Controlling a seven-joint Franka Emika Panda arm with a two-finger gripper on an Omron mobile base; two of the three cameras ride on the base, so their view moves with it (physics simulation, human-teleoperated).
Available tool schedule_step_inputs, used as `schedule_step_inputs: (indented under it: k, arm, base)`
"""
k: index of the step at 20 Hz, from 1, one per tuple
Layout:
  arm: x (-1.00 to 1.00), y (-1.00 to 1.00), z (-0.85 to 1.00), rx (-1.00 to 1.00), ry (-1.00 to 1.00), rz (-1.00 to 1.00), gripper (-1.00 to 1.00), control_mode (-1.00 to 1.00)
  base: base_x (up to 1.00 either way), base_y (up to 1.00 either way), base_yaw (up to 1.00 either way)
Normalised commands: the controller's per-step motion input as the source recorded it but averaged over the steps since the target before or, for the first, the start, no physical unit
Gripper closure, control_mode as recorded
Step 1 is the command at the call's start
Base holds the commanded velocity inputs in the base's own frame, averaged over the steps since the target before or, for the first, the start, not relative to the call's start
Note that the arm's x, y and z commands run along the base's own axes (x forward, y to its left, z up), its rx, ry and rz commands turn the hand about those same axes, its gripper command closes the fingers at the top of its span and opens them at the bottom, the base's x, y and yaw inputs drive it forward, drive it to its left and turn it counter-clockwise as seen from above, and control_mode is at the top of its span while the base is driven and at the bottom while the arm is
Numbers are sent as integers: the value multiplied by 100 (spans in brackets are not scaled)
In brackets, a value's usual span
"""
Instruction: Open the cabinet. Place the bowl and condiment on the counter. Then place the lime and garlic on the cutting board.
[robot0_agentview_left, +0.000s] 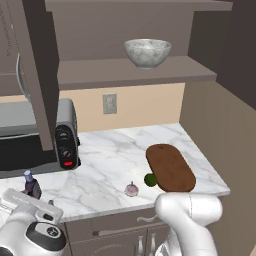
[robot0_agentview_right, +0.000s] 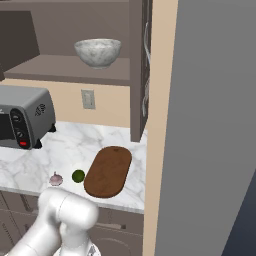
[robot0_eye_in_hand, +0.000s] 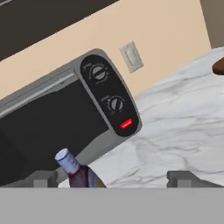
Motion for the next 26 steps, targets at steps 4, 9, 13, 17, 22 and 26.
schedule_step_inputs:
  k: [4, 9, 13, 17, 22, 26]
  arm:
    - [-33, -92, 49, 21, -3, 0, -100, -100]
    - [-31, -57, 62, 19, -1, 0, -100, -100]
    - [-47, -50, 64, 17, 0, 0, -100, -100]
    - [-61, -47, 61, 16, 0, 0, -100, -100]
    - [-52, -45, 62, 15, 0, 0, -100, -100]
    - [-37, -45, 56, 12, 2, 0, -100, -100]
  base:
    - [0, 0, 0]
    - [0, 0, 0]
    - [0, 0, 0]
    - [0, 0, 0]
    - [0, 0, 0]
    - [0, 0, 0]
